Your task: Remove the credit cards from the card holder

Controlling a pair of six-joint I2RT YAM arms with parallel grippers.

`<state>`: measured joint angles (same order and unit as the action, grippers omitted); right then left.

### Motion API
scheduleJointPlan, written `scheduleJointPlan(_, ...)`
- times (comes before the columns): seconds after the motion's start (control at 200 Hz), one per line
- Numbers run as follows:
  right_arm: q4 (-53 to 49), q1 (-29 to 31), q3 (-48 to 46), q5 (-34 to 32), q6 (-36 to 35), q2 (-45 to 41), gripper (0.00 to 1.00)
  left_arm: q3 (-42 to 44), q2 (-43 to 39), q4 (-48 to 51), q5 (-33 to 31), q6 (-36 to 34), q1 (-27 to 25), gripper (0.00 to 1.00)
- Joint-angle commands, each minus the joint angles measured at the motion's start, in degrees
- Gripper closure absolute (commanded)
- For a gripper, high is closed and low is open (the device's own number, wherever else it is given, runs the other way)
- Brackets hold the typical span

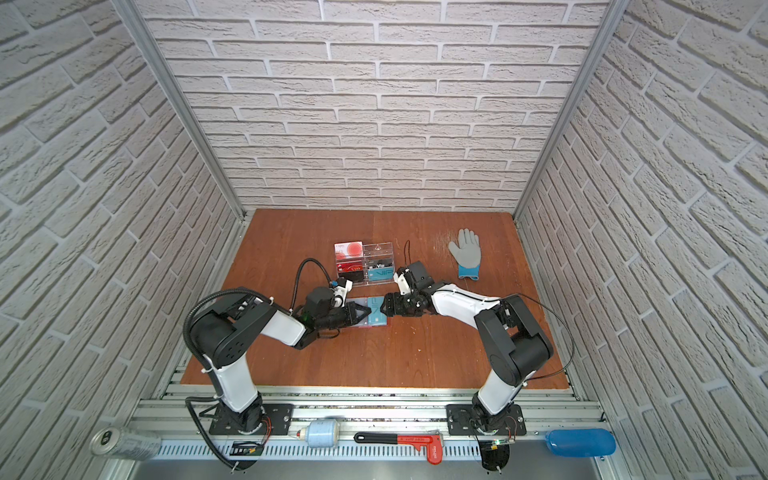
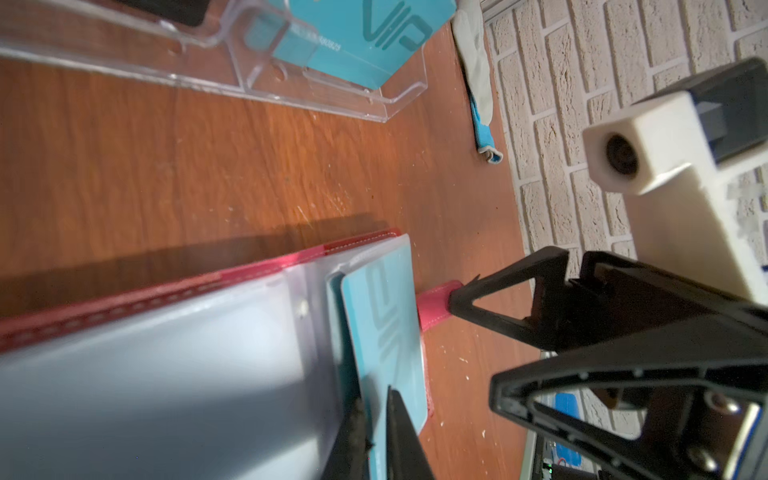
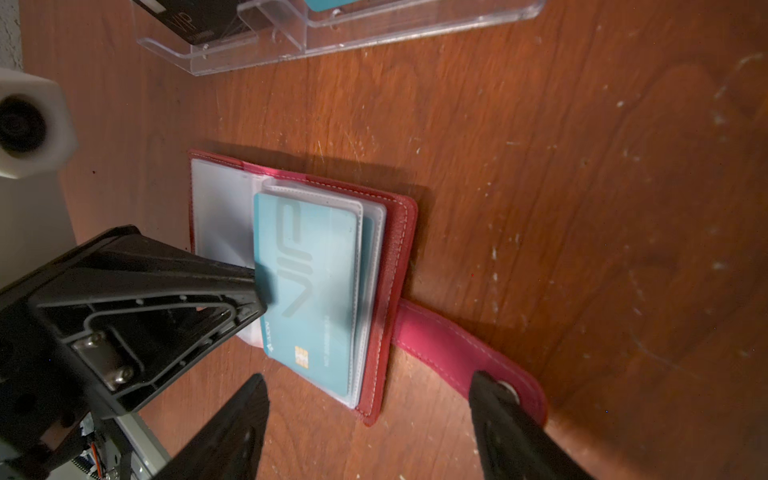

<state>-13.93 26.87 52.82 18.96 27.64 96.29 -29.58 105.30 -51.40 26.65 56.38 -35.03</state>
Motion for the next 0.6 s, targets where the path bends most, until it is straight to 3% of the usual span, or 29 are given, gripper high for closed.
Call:
scheduleJointPlan(0.0,-0.65,0.37,1.27,-3.48,-0.20,0.99,0.22,0.67,2.23,-5.77,0.21,1.46,0.44,0.85)
scheduleJointPlan(0.35,-6.78,0.37,3.78,-11.48,-1.17,4.02,0.44,0.75,1.90,-6.26,0.34,1.74,0.92,0.83)
scheduleJointPlan(0.51,-3.37,0.45,1.31,-8.39,-1.75,-0.98,0.46,1.23,0.83,-5.19,0.16,1.02,1.18,0.83)
scheduleJointPlan(0.595,-3.47,0.37,-0.37,-10.77,-2.08,-6.06,0.44,1.67,0.33,-4.57,-0.30,0.74,1.34,0.83)
